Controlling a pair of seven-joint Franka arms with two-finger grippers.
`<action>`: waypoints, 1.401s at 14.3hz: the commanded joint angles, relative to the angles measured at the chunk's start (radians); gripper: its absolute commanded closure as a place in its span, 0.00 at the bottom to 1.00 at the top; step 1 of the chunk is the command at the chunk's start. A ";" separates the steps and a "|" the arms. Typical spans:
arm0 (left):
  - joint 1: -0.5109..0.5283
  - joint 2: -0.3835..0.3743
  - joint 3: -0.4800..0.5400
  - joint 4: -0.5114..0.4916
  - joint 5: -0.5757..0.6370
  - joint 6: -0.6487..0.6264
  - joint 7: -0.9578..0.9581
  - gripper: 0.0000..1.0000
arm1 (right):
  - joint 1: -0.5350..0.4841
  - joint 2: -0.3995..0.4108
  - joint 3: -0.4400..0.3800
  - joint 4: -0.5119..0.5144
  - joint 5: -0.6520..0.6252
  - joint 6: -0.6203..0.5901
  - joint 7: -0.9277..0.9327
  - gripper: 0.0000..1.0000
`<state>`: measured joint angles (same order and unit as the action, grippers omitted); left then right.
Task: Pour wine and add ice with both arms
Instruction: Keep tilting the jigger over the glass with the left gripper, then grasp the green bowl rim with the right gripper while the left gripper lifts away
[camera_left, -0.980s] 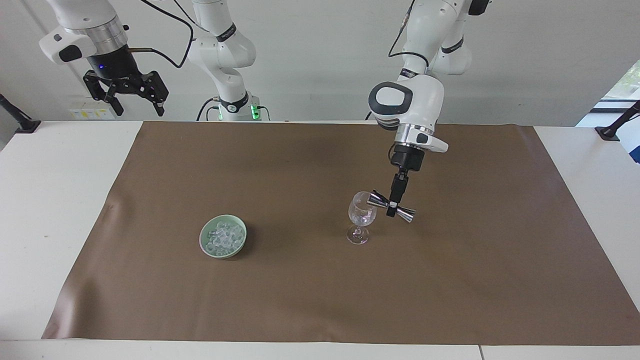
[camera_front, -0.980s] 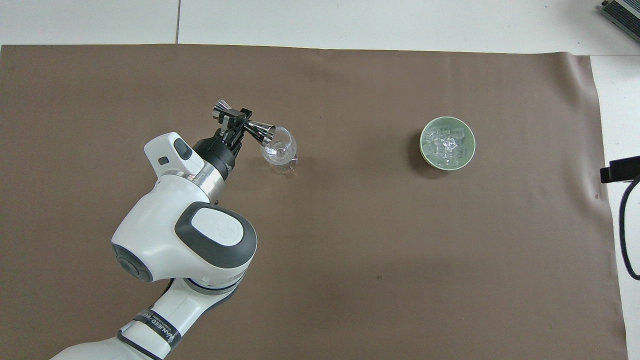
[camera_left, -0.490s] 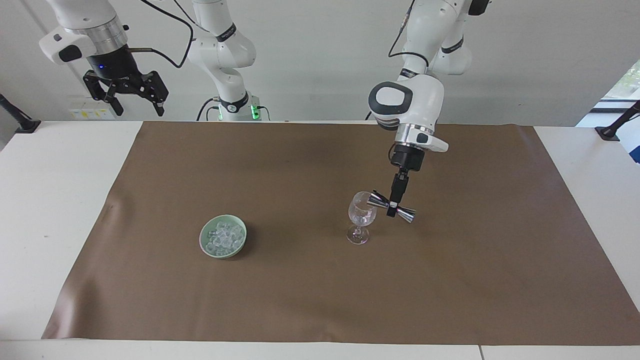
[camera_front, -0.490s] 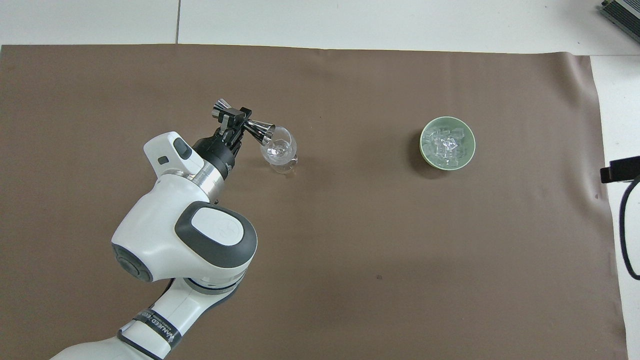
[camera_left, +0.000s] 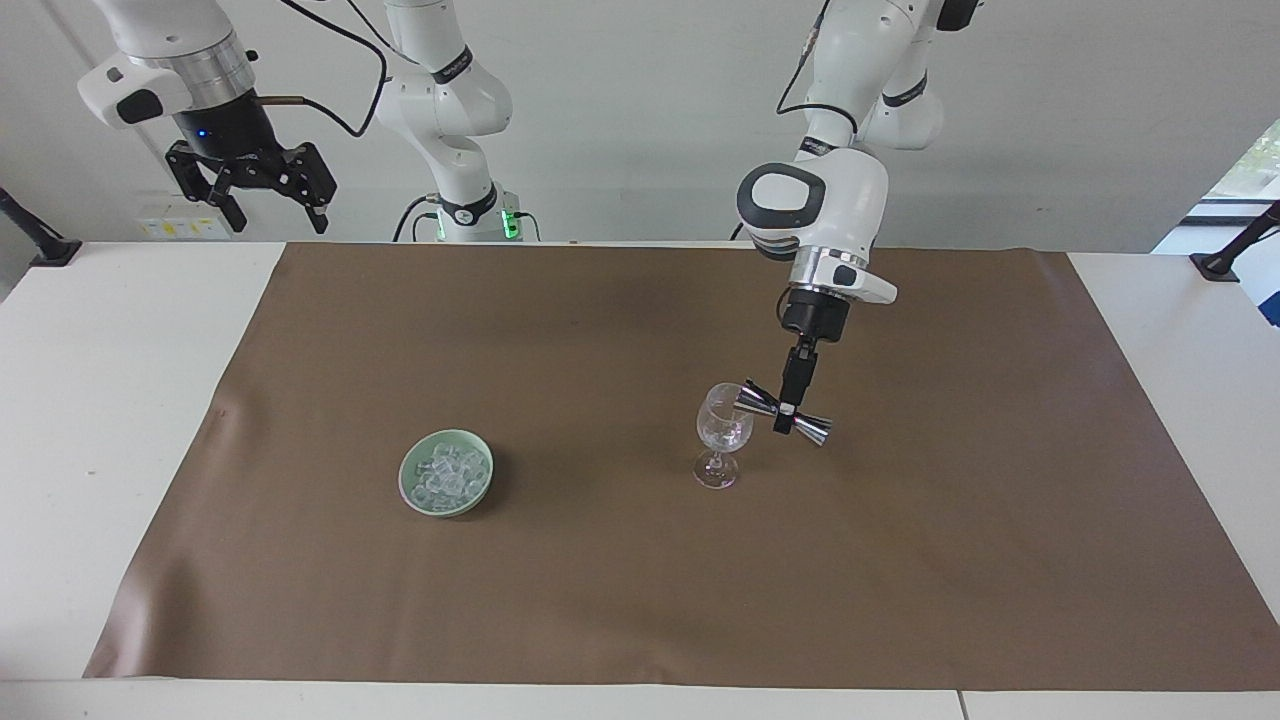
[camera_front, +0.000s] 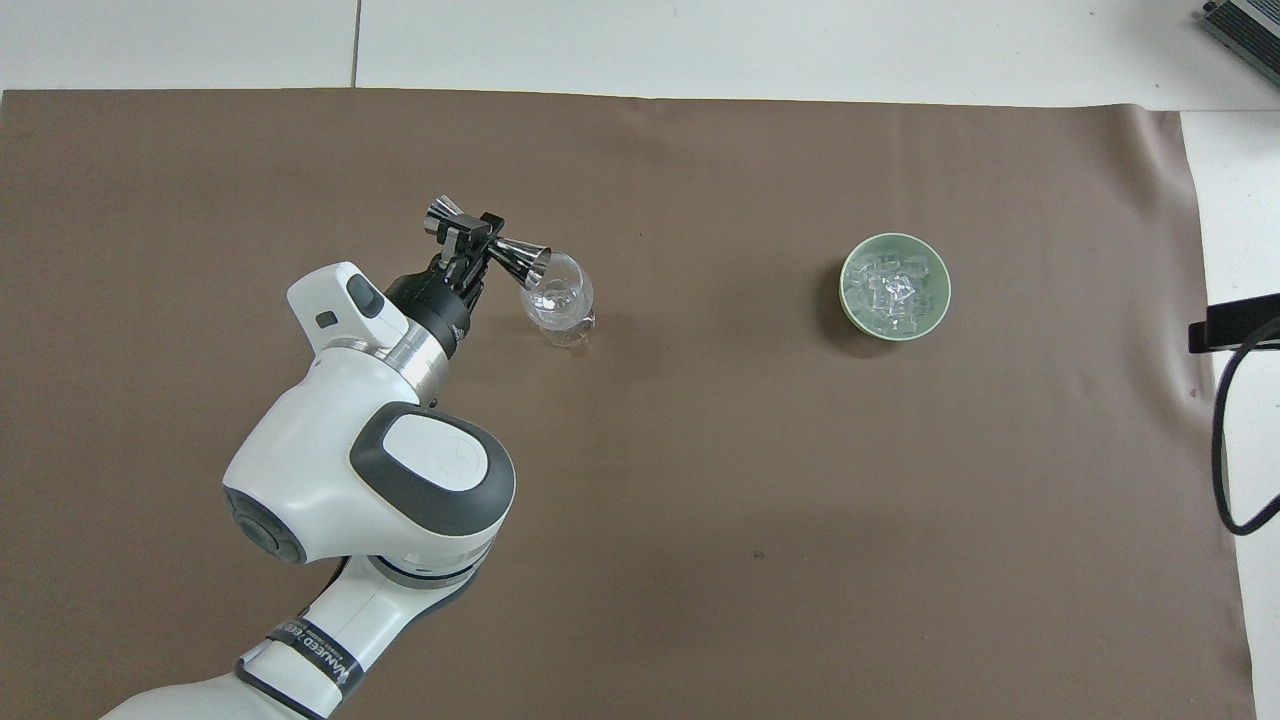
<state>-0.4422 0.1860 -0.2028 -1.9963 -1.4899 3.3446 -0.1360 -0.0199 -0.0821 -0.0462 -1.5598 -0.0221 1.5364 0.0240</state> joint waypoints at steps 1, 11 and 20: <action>-0.024 0.010 0.013 0.010 0.013 0.035 0.004 1.00 | -0.008 -0.031 0.009 -0.072 0.020 0.051 0.033 0.00; -0.046 0.004 0.011 -0.002 0.010 0.059 0.010 1.00 | 0.084 0.056 0.020 -0.322 0.036 0.397 0.063 0.00; -0.018 -0.032 0.006 -0.002 -0.098 0.023 0.004 1.00 | 0.113 0.225 0.020 -0.368 0.034 0.659 0.057 0.00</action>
<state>-0.4656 0.1819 -0.1999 -1.9952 -1.5409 3.3820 -0.1347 0.0892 0.1406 -0.0242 -1.9163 -0.0005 2.1663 0.0746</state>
